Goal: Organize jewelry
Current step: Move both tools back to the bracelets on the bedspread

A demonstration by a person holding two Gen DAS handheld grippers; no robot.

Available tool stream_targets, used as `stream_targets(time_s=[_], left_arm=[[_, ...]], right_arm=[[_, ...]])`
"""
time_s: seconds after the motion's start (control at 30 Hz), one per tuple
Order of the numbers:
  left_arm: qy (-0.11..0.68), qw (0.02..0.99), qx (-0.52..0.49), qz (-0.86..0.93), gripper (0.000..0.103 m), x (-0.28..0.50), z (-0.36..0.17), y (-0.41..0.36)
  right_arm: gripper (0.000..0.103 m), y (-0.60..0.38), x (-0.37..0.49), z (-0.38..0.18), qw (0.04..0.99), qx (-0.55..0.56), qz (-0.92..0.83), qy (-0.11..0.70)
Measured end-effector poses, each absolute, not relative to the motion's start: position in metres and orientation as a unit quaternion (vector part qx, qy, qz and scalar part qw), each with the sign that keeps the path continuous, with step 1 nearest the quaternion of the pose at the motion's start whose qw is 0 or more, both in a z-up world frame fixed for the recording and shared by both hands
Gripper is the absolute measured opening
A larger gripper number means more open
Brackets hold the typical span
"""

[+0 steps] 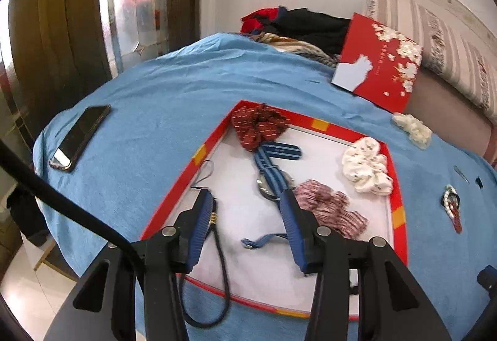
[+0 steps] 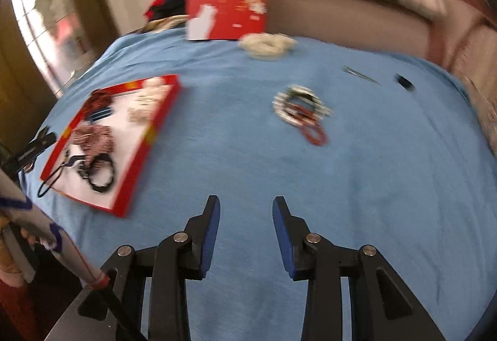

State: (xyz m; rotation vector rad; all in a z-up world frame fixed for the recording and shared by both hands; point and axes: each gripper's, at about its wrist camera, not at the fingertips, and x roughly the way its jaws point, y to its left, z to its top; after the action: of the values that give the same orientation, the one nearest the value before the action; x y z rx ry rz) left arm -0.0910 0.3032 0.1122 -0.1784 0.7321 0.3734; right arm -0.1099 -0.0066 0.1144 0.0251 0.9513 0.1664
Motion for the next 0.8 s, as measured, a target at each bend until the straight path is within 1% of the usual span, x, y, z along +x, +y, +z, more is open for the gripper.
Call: stream_targets(time_s=[0.17,0.27,0.43,0.5,0.8], left_arm=[[0.355,0.922,-0.059,0.145,0.045,-0.097,0.124,0.266],[0.363,0.924,-0.054,0.110,0.054,-0.099,0.132,0.243],[0.377,0.923,-0.056,0.054,0.056,-0.091,0.145,0.201],[0.381,0.923,-0.052,0.027,0.060,-0.086,0.146,0.178],[0.415,0.909,-0.011,-0.038,0.060,-0.057,0.117,0.104]], right_arm=[[0.038,-0.052,-0.121,0.108,0.887,0.041,0.050,0.457],[0.038,-0.071,-0.125,0.104,0.887,0.058,0.040,0.456],[0.039,-0.095,-0.128,0.095,0.885,0.085,0.031,0.456],[0.039,-0.101,-0.130,0.092,0.885,0.090,0.029,0.456],[0.039,-0.124,-0.117,0.078,0.879,0.114,0.020,0.463]])
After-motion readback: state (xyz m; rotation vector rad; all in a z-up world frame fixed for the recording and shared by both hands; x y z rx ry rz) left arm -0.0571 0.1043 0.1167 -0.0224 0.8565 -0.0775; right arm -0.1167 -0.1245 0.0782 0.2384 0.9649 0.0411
